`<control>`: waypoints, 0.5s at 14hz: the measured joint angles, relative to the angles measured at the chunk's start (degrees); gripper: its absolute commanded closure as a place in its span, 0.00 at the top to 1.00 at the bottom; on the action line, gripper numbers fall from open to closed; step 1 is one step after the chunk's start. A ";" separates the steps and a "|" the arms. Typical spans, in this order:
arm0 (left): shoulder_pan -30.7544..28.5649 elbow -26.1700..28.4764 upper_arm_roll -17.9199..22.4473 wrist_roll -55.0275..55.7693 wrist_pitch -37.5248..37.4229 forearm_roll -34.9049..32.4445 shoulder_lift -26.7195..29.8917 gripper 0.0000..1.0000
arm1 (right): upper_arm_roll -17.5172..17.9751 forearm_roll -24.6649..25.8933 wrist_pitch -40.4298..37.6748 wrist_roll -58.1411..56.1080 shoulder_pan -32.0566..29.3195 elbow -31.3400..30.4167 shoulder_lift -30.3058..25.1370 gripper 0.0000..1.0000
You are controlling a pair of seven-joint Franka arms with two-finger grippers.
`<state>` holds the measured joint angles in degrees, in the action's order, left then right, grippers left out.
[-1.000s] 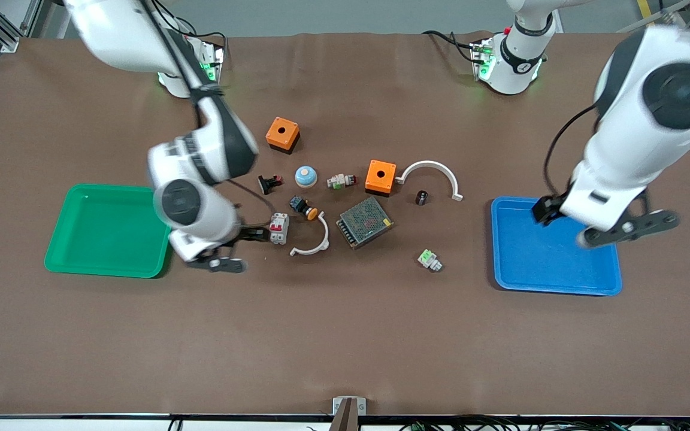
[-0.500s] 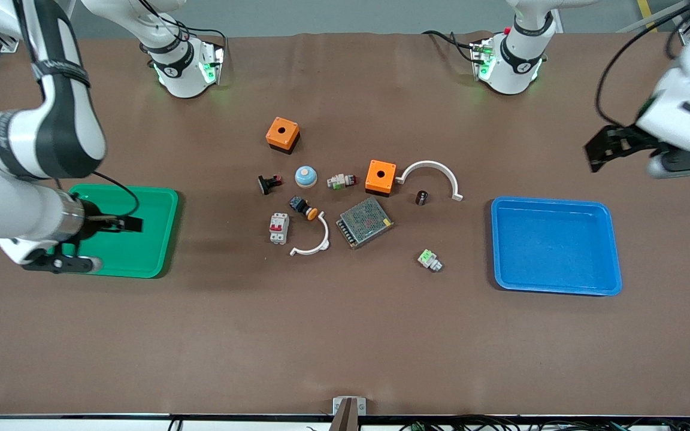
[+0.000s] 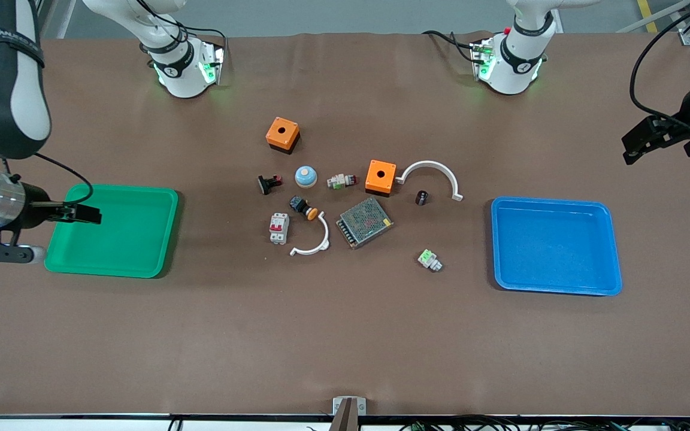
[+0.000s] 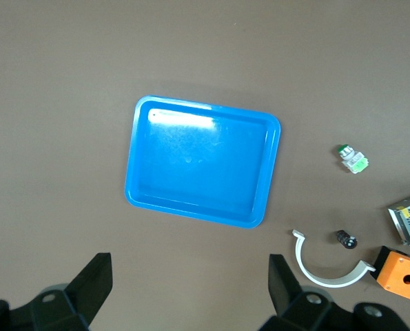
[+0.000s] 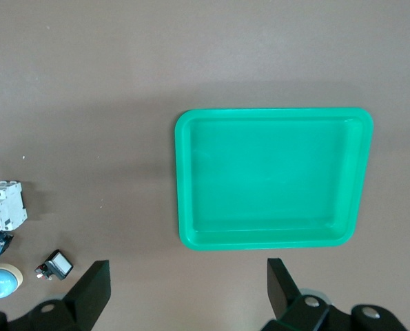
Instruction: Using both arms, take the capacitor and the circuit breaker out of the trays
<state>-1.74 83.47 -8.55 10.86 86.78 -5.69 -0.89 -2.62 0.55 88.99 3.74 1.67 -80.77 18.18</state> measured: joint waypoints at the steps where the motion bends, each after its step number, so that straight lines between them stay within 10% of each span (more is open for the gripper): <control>1: 0.01 0.26 0.01 0.00 0.00 0.46 0.42 1.00 | 0.02 0.00 0.03 -0.04 -0.40 0.41 0.02 1.00; 7: 0.14 3.39 0.03 0.00 0.00 3.42 2.48 1.00 | 0.37 -0.36 -0.49 -0.11 -1.30 1.36 0.03 1.00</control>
<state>-1.60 86.86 -8.52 10.86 86.78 -2.27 1.58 -2.24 0.19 88.50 3.63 0.38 -79.41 18.21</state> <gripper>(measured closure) 0.000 0.000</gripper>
